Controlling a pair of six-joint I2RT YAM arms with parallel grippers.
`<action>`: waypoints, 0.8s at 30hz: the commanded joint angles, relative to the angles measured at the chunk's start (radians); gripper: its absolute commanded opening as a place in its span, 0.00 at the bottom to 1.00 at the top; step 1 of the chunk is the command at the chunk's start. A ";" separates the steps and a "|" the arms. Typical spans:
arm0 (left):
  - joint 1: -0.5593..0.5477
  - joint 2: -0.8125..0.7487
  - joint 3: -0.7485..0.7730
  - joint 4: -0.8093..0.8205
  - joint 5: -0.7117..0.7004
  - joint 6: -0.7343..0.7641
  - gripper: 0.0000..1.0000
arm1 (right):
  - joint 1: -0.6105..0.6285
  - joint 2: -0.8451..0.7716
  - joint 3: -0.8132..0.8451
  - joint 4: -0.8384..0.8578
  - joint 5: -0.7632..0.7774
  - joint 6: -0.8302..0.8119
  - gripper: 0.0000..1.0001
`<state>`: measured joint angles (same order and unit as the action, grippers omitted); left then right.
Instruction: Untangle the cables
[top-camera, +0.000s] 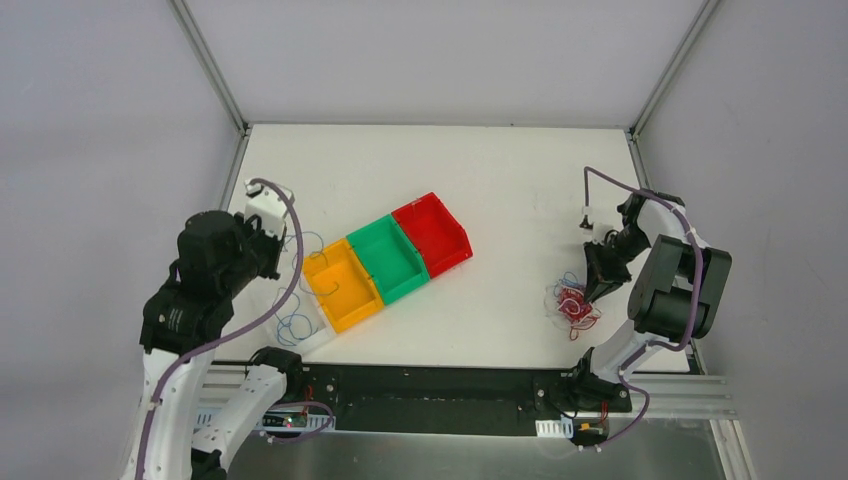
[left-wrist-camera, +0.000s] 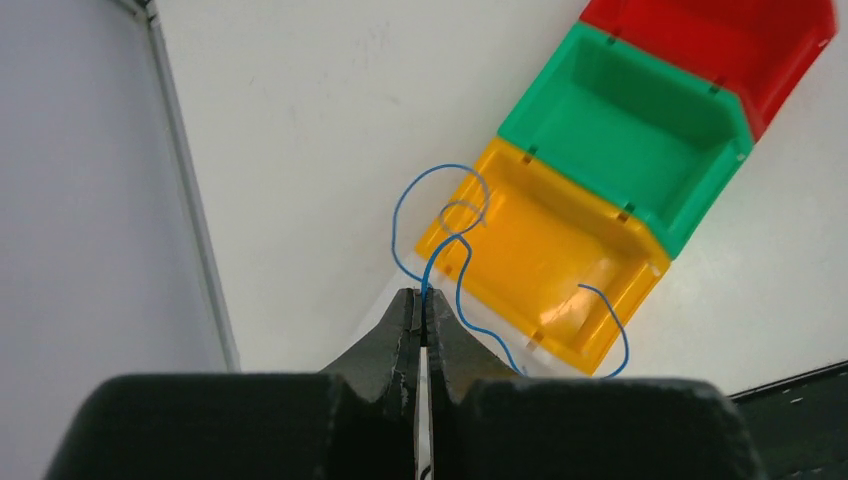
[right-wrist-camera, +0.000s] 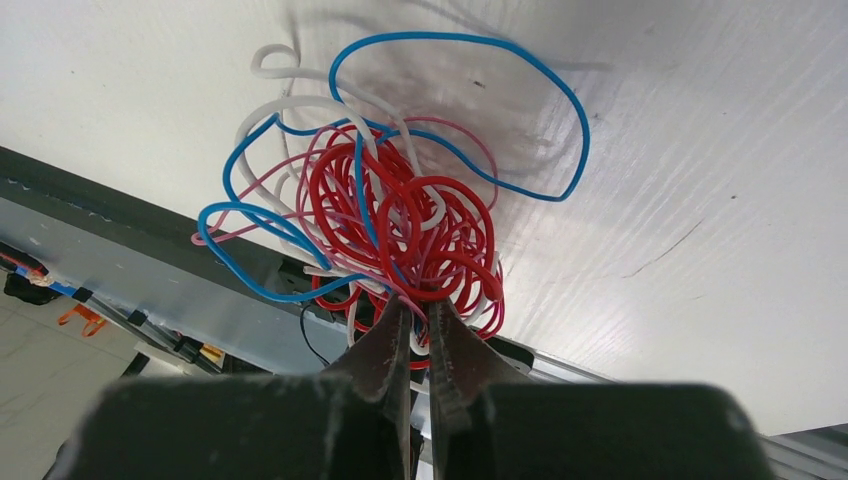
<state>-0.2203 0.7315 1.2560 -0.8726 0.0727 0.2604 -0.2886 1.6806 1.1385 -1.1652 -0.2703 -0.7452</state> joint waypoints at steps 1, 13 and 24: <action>0.013 -0.119 -0.107 -0.081 -0.224 0.053 0.00 | -0.007 -0.041 -0.013 -0.053 -0.022 -0.019 0.03; 0.045 -0.164 0.065 -0.160 -0.328 0.027 0.00 | -0.006 -0.055 -0.026 -0.057 -0.031 -0.008 0.04; 0.045 -0.176 -0.001 -0.169 -0.355 0.069 0.00 | -0.005 -0.043 -0.022 -0.054 -0.031 -0.002 0.04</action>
<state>-0.1875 0.5625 1.2816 -1.0340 -0.2390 0.3069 -0.2886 1.6688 1.1141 -1.1717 -0.2848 -0.7441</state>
